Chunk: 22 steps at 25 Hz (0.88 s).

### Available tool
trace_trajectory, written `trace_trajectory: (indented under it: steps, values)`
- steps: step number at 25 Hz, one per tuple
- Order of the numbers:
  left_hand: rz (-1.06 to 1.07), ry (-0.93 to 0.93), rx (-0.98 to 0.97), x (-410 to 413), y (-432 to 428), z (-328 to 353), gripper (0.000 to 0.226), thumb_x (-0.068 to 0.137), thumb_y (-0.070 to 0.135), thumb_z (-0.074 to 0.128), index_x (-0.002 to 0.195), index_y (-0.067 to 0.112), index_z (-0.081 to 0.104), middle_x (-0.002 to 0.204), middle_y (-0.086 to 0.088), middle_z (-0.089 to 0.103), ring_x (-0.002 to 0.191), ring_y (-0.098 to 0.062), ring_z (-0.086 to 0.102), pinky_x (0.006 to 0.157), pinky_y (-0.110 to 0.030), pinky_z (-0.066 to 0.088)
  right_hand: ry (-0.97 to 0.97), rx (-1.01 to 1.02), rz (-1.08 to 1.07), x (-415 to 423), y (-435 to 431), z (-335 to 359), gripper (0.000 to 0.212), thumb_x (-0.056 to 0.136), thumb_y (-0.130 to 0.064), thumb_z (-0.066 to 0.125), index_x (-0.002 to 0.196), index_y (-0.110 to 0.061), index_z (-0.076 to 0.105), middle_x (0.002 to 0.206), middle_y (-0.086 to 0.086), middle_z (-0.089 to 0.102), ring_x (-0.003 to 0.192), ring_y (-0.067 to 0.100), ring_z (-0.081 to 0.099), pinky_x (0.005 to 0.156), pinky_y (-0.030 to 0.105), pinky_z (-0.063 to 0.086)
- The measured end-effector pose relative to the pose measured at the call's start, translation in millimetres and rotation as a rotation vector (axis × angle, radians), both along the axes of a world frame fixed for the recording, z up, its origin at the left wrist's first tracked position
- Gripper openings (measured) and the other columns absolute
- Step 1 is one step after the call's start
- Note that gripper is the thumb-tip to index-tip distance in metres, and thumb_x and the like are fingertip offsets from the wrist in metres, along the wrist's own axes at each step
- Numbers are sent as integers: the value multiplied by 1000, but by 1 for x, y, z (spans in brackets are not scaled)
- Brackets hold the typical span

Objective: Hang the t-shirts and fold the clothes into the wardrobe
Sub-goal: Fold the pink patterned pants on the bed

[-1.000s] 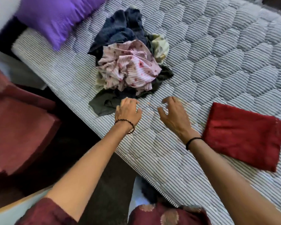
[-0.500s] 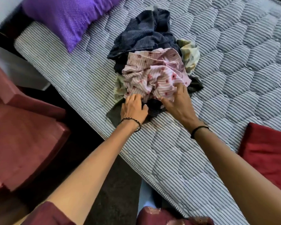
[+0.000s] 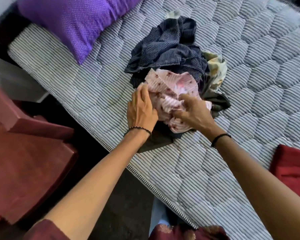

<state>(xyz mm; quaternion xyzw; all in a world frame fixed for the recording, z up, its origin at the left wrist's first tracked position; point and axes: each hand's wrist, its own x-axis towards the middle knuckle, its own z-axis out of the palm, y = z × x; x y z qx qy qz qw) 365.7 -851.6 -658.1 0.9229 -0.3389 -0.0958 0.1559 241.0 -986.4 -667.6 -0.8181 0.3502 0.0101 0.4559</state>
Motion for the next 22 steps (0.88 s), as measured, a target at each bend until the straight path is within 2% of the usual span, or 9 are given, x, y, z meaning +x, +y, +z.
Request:
trace_trajectory:
  steps: [2, 4, 7, 9, 12, 14, 17, 20, 22]
  values:
    - [-184, -174, 50, 7, 0, 7, 85, 75, 0, 49, 155, 11, 22, 161, -12, 23, 145, -30, 28, 113, -42, 35, 13, -46, 150, 3, 17, 0, 36, 83, -21, 80, 117, -17, 68, 90, -1, 63, 81, 21, 61, 72, 35, 51]
    - [-441, -262, 237, 17, -5, 10, 83, 76, 11, 41, 156, 15, 17, 162, -9, 20, 150, -29, 17, 119, -44, 23, -27, -79, 251, 4, 31, 0, 37, 87, -25, 78, 121, -15, 68, 98, -2, 66, 87, 20, 64, 76, 35, 53]
    - [-600, -256, 438, 37, -12, 13, 49, 83, 25, 62, 130, 18, 48, 130, -8, 56, 130, -32, 45, 112, -49, 32, -62, -155, 298, -2, 40, -9, 47, 88, -58, 70, 118, -22, 67, 103, -1, 66, 88, 16, 60, 72, 35, 53]
    - [-542, -145, 425, 40, -3, 18, 33, 80, 32, 68, 108, 19, 56, 111, -4, 59, 108, -29, 55, 99, -43, 43, -56, -183, 245, -11, 38, -11, 56, 86, -73, 58, 118, -28, 63, 101, -3, 59, 88, 13, 55, 68, 31, 49]
    - [-422, 141, 233, 32, 18, 22, 29, 82, 16, 68, 109, 14, 56, 102, 2, 55, 98, -19, 55, 83, -29, 45, -21, -192, 219, -22, 31, -4, 49, 89, -61, 64, 128, -31, 61, 114, -1, 49, 101, 13, 49, 74, 28, 46]
    - [-266, 341, 159, 24, 30, 32, 39, 79, 15, 76, 115, 11, 59, 105, -1, 56, 98, -20, 56, 75, -26, 40, 57, -264, 285, -26, 26, 2, 40, 92, -41, 71, 129, -28, 63, 129, 5, 45, 115, 19, 43, 89, 30, 43]
    - [-101, 589, 184, 7, 43, 50, 55, 74, 22, 84, 123, 14, 59, 119, -6, 58, 107, -23, 56, 78, -24, 40, 148, -397, 380, -34, 22, 10, 31, 89, -14, 73, 119, -22, 69, 148, 15, 40, 128, 37, 39, 103, 49, 44]
    - [20, 679, 168, -13, 56, 70, 62, 75, 22, 83, 130, 17, 56, 140, -9, 51, 123, -24, 52, 85, -20, 37, 231, -421, 385, -45, 21, 25, 25, 89, -20, 74, 113, -16, 72, 155, 18, 37, 132, 46, 37, 104, 57, 42]
    - [70, 631, 148, -24, 68, 89, 65, 76, 21, 82, 133, 19, 52, 135, -9, 53, 114, -24, 56, 80, -21, 40, 239, -368, 341, -51, 19, 40, 27, 89, -28, 76, 112, -14, 74, 154, 17, 38, 137, 44, 34, 107, 52, 35]
